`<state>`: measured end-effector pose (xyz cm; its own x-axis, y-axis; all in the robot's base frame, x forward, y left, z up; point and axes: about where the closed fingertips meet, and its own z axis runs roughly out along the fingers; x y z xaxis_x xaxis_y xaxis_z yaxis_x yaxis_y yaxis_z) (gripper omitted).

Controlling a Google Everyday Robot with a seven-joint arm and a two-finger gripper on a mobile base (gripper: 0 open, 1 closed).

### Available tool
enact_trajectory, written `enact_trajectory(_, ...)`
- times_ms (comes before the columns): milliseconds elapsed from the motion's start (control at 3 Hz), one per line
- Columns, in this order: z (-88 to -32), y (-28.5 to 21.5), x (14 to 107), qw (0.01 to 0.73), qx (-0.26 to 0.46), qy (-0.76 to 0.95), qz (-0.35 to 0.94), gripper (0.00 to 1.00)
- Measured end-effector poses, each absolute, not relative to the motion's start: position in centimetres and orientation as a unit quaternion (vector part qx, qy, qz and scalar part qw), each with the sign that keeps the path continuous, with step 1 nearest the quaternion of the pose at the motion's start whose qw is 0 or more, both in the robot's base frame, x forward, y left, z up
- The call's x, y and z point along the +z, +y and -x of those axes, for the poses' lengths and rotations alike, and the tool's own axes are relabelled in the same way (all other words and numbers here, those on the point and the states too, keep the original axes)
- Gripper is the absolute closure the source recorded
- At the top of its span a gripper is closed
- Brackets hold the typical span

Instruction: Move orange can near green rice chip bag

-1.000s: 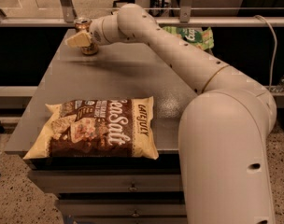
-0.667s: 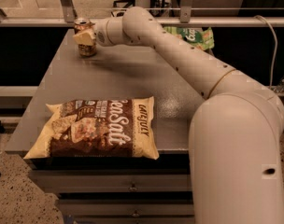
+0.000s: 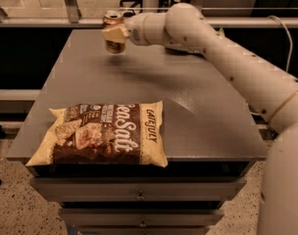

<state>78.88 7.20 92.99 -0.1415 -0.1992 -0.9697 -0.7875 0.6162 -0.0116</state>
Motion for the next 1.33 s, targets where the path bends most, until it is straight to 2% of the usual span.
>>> enact_trajectory(667,-76.0,-8.3,92.8,0.541,0.159,0.767,0.306,1.0)
enact_trajectory(1333,-75.7,-16.6,89.9,0.515,0.11,0.809,0.261,1.0)
